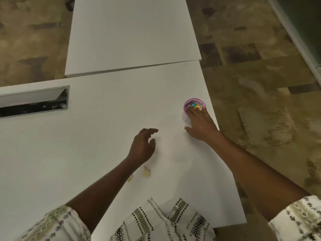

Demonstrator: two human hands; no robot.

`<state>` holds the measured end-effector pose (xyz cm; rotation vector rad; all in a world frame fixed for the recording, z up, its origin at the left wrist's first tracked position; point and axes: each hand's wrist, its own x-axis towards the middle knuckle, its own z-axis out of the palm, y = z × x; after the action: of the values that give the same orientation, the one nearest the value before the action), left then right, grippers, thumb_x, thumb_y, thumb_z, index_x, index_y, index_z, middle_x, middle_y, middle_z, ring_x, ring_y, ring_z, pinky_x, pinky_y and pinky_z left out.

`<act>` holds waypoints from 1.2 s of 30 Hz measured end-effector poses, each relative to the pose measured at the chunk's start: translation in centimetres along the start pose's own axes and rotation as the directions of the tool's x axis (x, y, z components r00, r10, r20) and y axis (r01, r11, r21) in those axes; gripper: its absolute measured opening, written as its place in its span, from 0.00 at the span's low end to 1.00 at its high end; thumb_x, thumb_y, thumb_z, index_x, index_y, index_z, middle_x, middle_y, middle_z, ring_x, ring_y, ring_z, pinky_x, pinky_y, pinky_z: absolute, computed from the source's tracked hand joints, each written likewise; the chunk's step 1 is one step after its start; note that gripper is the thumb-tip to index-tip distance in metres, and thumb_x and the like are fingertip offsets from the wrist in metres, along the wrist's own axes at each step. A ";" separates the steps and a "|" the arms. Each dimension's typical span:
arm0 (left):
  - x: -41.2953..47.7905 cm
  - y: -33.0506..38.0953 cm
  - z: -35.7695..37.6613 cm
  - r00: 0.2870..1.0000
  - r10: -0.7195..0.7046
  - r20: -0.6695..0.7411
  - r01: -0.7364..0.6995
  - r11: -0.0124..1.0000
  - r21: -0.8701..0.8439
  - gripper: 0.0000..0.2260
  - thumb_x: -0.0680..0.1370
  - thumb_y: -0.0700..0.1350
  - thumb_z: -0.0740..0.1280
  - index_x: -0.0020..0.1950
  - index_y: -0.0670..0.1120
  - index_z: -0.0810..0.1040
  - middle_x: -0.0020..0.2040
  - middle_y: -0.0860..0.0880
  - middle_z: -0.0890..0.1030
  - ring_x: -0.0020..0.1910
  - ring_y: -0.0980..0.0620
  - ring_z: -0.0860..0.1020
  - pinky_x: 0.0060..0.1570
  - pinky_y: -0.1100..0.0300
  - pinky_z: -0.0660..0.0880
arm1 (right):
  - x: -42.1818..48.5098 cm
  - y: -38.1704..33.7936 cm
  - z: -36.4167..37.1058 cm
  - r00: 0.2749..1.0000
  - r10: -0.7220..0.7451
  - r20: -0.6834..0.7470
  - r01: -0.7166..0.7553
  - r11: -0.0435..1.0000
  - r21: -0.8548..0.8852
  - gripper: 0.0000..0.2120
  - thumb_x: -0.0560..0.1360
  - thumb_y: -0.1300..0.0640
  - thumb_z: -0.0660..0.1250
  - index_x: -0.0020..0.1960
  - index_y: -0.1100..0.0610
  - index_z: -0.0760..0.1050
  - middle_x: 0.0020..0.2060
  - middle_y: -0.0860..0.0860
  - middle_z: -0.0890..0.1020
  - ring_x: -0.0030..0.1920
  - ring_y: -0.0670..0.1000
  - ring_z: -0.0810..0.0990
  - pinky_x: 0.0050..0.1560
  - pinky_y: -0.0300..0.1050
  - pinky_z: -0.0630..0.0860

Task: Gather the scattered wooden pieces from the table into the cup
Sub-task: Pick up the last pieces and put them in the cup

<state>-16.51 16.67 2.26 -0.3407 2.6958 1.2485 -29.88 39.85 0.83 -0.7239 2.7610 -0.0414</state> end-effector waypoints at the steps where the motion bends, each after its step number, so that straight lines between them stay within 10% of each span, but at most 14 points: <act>1: -1.1 -1.0 -0.2 1.000 -0.028 -0.010 0.028 1.000 0.000 0.17 0.77 0.37 0.66 0.64 0.50 0.79 0.58 0.50 0.79 0.53 0.53 0.78 0.53 0.58 0.77 | 0.2 -0.1 -0.1 1.000 0.006 0.013 -0.005 1.000 -0.013 0.36 0.74 0.44 0.67 0.75 0.60 0.61 0.74 0.56 0.68 0.73 0.58 0.65 0.77 0.56 0.53; 14: -11.4 -11.4 -2.8 0.959 -0.266 -0.094 0.276 0.955 0.108 0.14 0.76 0.37 0.67 0.61 0.45 0.80 0.56 0.45 0.80 0.48 0.48 0.80 0.47 0.58 0.73 | -2.8 -6.0 -2.2 0.962 0.123 -0.244 -0.075 0.978 0.195 0.20 0.75 0.56 0.68 0.65 0.61 0.74 0.67 0.60 0.73 0.67 0.61 0.71 0.57 0.55 0.75; 21: -13.8 -13.3 -2.3 0.942 -0.323 -0.089 0.334 0.913 0.235 0.11 0.75 0.40 0.64 0.57 0.43 0.78 0.51 0.43 0.76 0.49 0.41 0.78 0.45 0.51 0.78 | -10.0 -17.1 6.8 0.965 -0.174 0.194 0.103 0.939 0.329 0.29 0.77 0.56 0.64 0.77 0.57 0.62 0.76 0.57 0.62 0.75 0.58 0.61 0.71 0.52 0.66; 27: -15.7 -15.0 -3.2 0.934 -0.345 -0.090 0.357 0.907 0.225 0.12 0.77 0.42 0.63 0.59 0.43 0.77 0.52 0.43 0.75 0.50 0.42 0.78 0.48 0.50 0.78 | -12.4 -24.6 9.7 0.964 -0.017 0.264 -0.054 0.964 0.260 0.34 0.80 0.53 0.60 0.80 0.59 0.47 0.78 0.62 0.51 0.78 0.62 0.49 0.68 0.54 0.70; 36: -17.8 -17.9 -5.6 0.931 -0.353 -0.096 0.365 0.908 0.203 0.11 0.77 0.42 0.63 0.58 0.44 0.77 0.52 0.45 0.75 0.50 0.43 0.78 0.47 0.51 0.78 | -10.9 -30.3 11.6 0.981 -0.052 0.188 0.022 0.987 0.160 0.35 0.68 0.63 0.75 0.73 0.59 0.68 0.67 0.64 0.73 0.62 0.63 0.76 0.41 0.48 0.84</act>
<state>5.16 3.63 -3.13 -0.8096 2.6178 0.8420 -3.08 19.20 -4.38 -0.6979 2.5273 -0.1858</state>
